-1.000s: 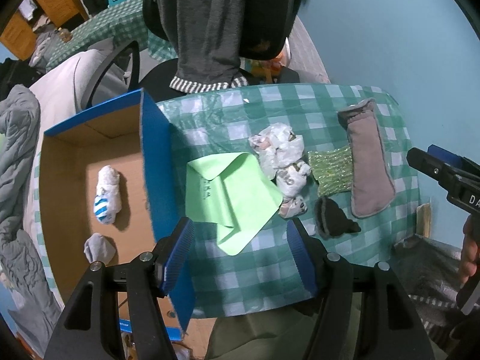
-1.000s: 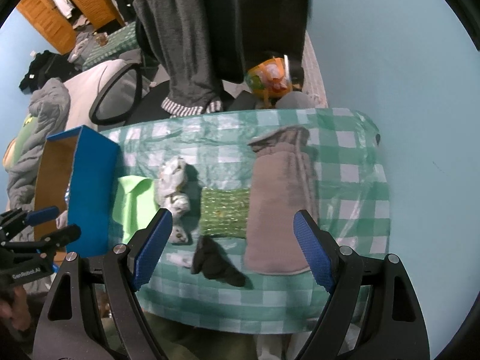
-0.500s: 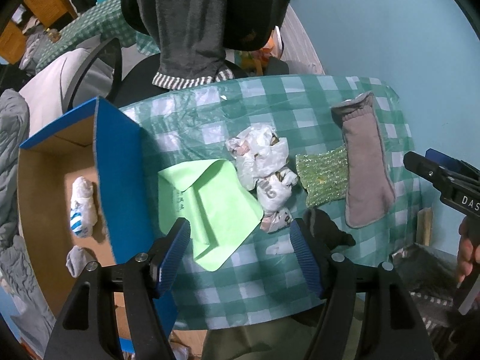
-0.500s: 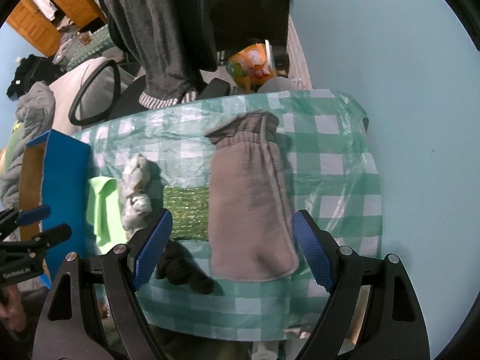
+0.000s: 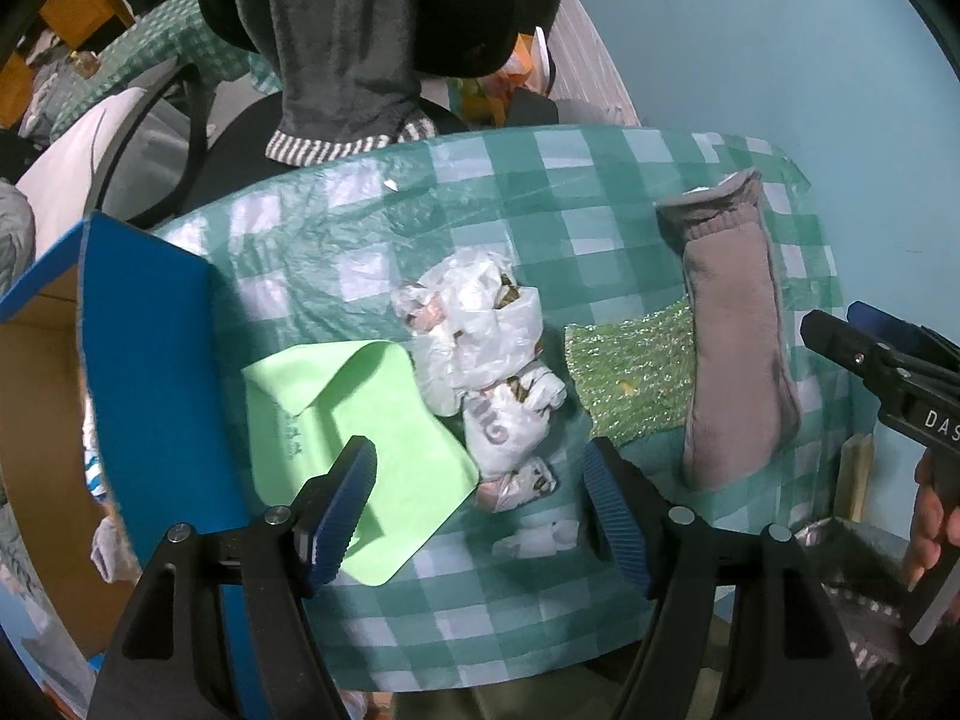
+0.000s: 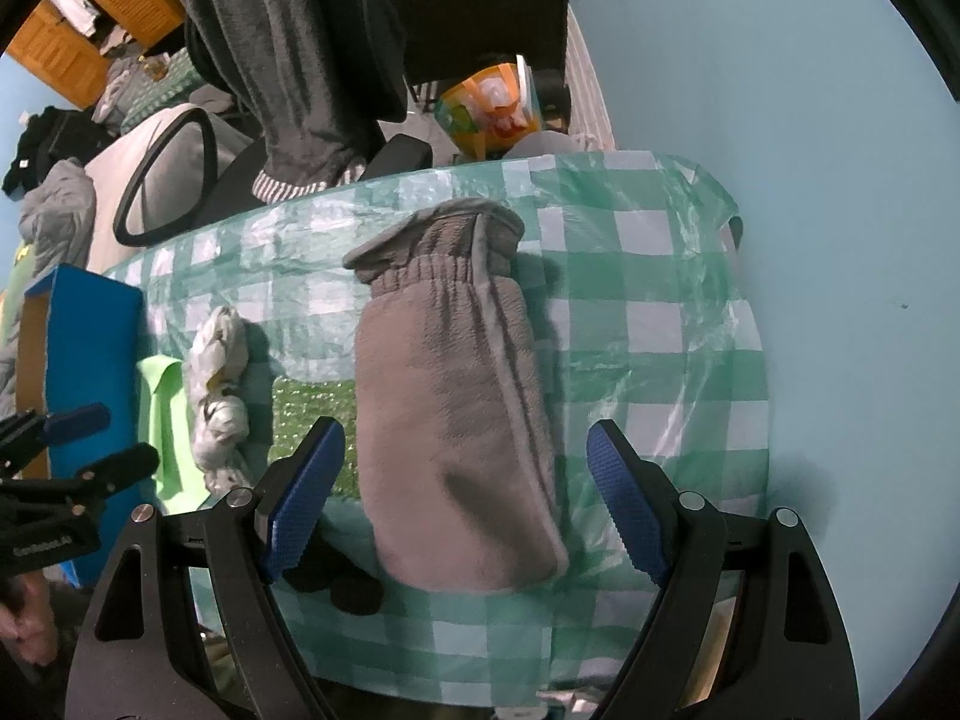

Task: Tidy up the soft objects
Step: 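Grasp the grey fleece mitt with the right tool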

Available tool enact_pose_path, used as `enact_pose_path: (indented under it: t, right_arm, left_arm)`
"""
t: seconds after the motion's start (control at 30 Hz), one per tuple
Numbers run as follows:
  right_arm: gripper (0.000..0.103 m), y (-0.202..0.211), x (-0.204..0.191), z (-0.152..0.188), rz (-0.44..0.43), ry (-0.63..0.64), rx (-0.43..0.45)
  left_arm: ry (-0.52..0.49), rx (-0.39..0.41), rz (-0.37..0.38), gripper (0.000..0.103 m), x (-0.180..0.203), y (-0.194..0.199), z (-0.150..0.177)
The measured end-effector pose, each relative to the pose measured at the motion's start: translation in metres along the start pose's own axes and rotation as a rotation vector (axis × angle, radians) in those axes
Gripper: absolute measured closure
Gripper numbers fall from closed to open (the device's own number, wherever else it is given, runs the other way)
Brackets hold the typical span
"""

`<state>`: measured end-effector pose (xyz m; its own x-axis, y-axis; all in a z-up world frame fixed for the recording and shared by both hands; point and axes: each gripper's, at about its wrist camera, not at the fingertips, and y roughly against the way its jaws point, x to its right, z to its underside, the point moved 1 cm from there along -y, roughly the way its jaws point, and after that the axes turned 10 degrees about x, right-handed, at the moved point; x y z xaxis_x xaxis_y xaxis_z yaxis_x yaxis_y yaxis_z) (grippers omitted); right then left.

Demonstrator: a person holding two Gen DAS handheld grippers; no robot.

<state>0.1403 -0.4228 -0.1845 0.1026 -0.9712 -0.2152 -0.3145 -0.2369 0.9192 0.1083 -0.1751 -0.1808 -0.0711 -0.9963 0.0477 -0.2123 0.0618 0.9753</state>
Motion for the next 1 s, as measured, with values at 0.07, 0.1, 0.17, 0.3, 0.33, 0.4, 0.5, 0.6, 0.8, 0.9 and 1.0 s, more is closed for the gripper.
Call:
enact_pose_path:
  t: [0.07, 0.1, 0.17, 0.3, 0.33, 0.4, 0.5, 0.6, 0.8, 0.9, 1.0]
  right_arm:
    - [0.020, -0.005, 0.003, -0.001, 0.000, -0.003, -0.006]
    - [0.020, -0.008, 0.005, -0.001, 0.001, -0.004, -0.011]
    - [0.020, -0.012, 0.008, -0.002, 0.003, -0.006, -0.019]
    - [0.020, -0.019, 0.011, -0.001, 0.003, -0.005, -0.030]
    - [0.020, -0.020, 0.012, -0.001, 0.002, -0.005, -0.031]
    - [0.020, -0.022, 0.013, -0.001, 0.003, -0.005, -0.032]
    - [0.020, -0.025, 0.014, -0.001, 0.001, -0.007, -0.035]
    - [0.020, -0.032, 0.016, -0.002, 0.002, -0.006, -0.042]
    - [0.020, -0.040, 0.015, -0.002, -0.012, 0.003, -0.058]
    - [0.019, -0.042, 0.012, -0.002, -0.020, 0.013, -0.061]
    - [0.018, -0.047, 0.008, -0.003, -0.024, 0.019, -0.072]
  left_arm:
    - [0.000, -0.005, 0.004, 0.030, 0.002, -0.005, -0.001]
    - [-0.001, -0.010, 0.004, 0.030, 0.003, -0.008, -0.002]
    - [-0.007, -0.014, 0.005, 0.030, 0.005, -0.012, -0.003]
    - [-0.013, -0.032, -0.002, 0.030, 0.009, -0.024, -0.005]
    - [-0.014, -0.037, -0.004, 0.030, 0.009, -0.027, -0.005]
    - [-0.016, -0.044, -0.008, 0.030, 0.011, -0.033, -0.006]
    - [-0.017, -0.056, -0.012, 0.030, 0.013, -0.040, -0.007]
    - [-0.016, -0.068, -0.017, 0.030, 0.014, -0.048, -0.008]
    - [-0.010, -0.095, -0.035, 0.030, 0.013, -0.059, -0.010]
    - [0.005, -0.104, -0.041, 0.030, 0.011, -0.063, -0.009]
    - [0.016, -0.114, -0.043, 0.030, 0.009, -0.068, -0.010]
